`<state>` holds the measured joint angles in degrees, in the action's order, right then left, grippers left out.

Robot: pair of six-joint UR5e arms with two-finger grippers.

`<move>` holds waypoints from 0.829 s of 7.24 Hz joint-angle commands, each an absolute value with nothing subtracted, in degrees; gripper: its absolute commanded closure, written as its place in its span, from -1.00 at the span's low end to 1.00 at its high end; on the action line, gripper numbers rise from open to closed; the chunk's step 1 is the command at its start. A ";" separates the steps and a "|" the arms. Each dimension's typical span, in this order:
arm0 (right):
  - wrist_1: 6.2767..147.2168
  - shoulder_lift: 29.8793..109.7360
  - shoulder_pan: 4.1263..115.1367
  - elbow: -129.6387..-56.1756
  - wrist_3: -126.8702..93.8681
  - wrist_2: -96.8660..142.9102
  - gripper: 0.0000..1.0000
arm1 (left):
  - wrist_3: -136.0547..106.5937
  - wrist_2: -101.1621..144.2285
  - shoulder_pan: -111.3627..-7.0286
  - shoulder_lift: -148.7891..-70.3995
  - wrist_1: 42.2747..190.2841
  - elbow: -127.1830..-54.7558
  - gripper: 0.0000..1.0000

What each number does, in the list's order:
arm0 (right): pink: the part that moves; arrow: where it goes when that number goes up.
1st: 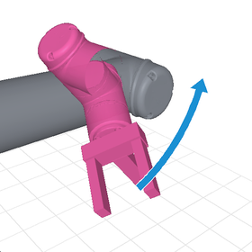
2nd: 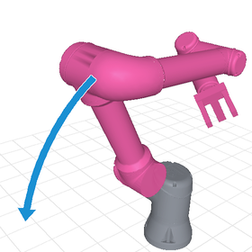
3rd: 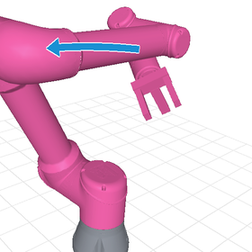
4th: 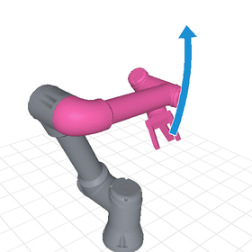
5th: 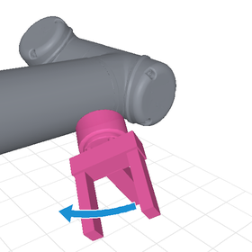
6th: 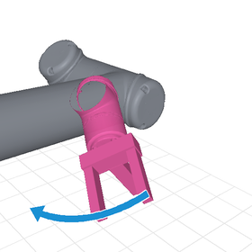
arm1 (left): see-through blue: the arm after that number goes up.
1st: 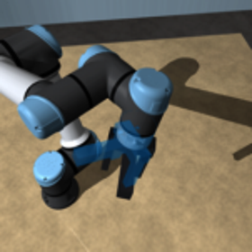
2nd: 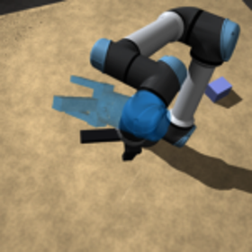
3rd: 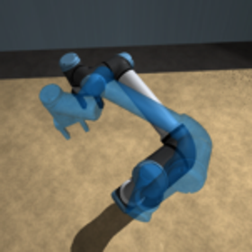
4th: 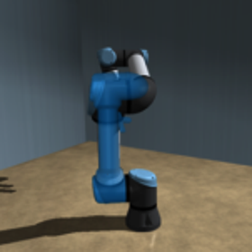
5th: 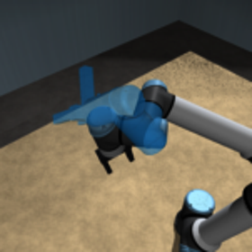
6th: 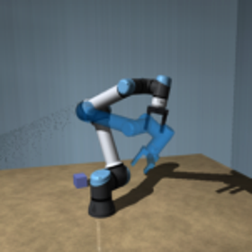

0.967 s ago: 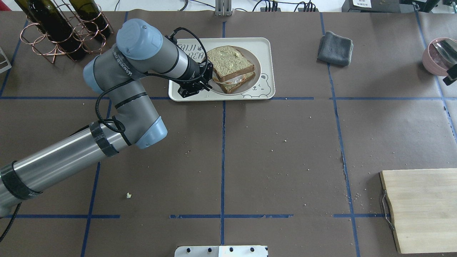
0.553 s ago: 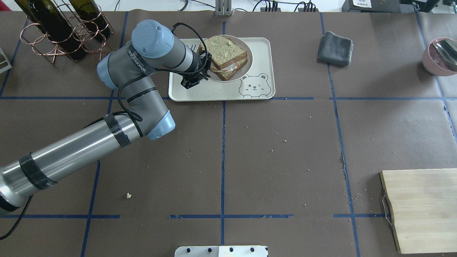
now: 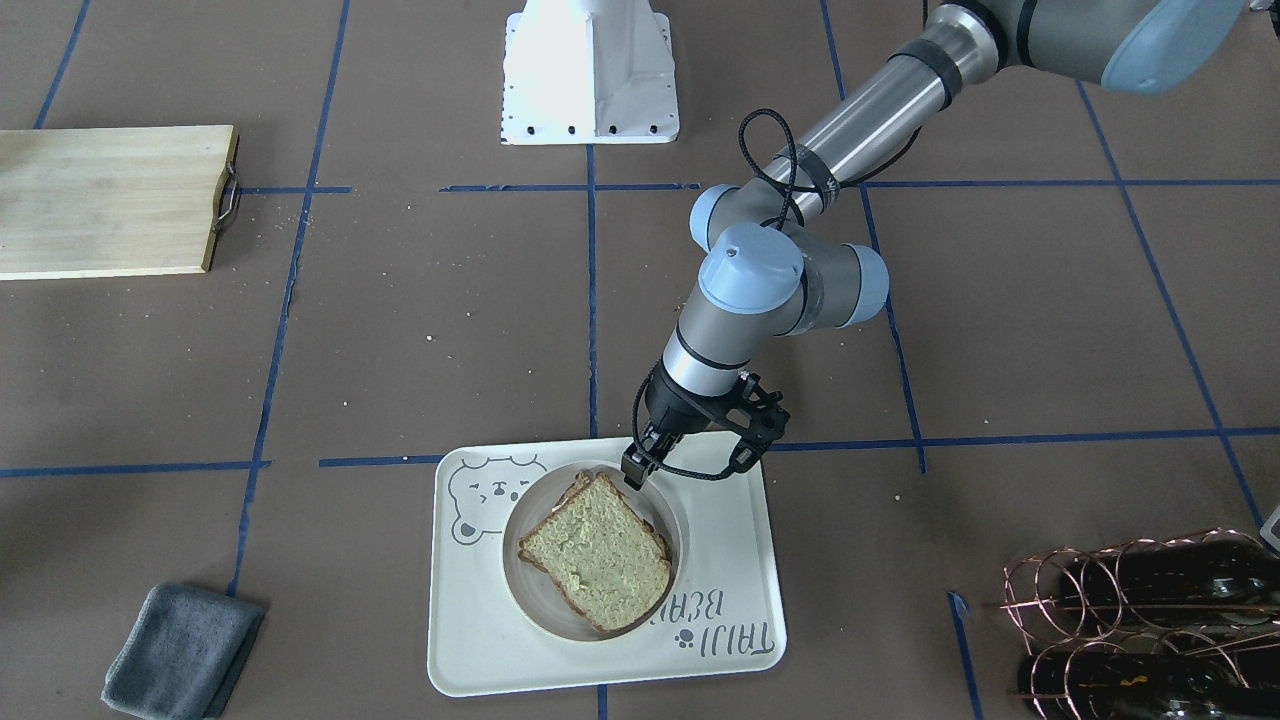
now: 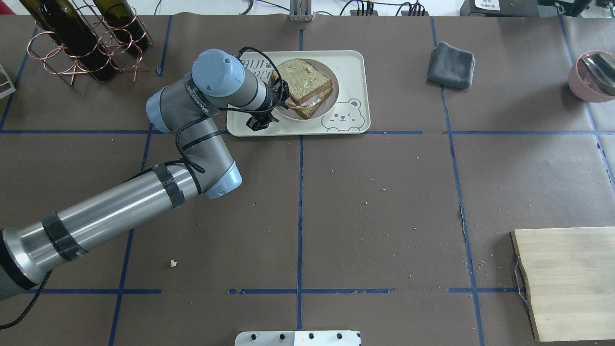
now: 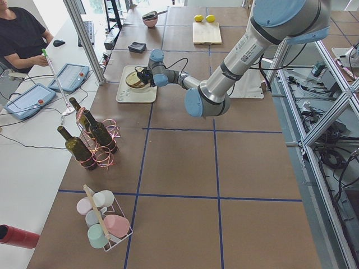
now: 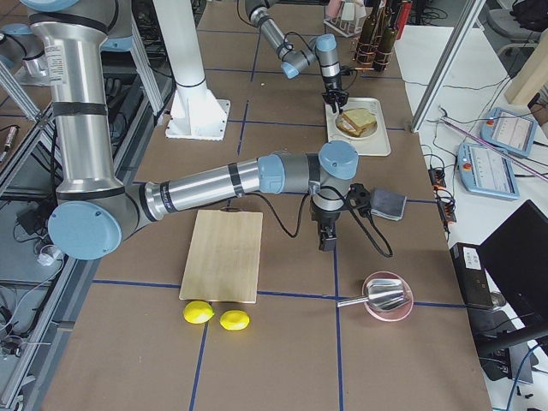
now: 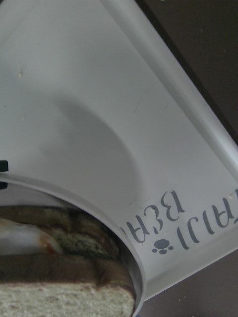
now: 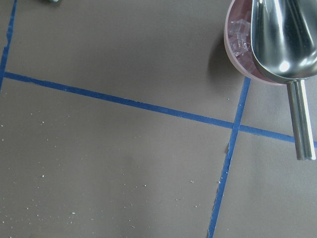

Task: Make sandwich and place on tray
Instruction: 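Release the plate and withdraw the left gripper toward the robot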

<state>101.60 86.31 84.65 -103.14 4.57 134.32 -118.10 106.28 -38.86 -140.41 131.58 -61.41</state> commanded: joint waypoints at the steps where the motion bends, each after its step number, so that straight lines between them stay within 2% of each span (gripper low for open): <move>1: 101.43 86.22 84.81 -103.10 4.57 134.30 -1.00 | -113.92 106.70 -40.16 -134.08 131.31 -69.98 -1.00; 2: 101.43 86.22 84.90 -103.10 4.66 134.30 -1.00 | -111.30 107.92 -41.04 -132.47 129.83 -72.83 -1.00; 3: 101.43 86.31 85.51 -103.01 4.83 134.21 -1.00 | -104.22 110.63 -42.26 -129.67 124.77 -78.86 -1.00; 5: 101.51 87.45 86.13 -102.57 5.01 133.95 -1.00 | -82.21 110.83 -44.81 -120.02 112.21 -96.07 -1.00; 6: 101.51 87.45 86.74 -102.48 4.75 133.95 -1.00 | -73.22 110.83 -47.35 -117.19 107.97 -100.15 -1.00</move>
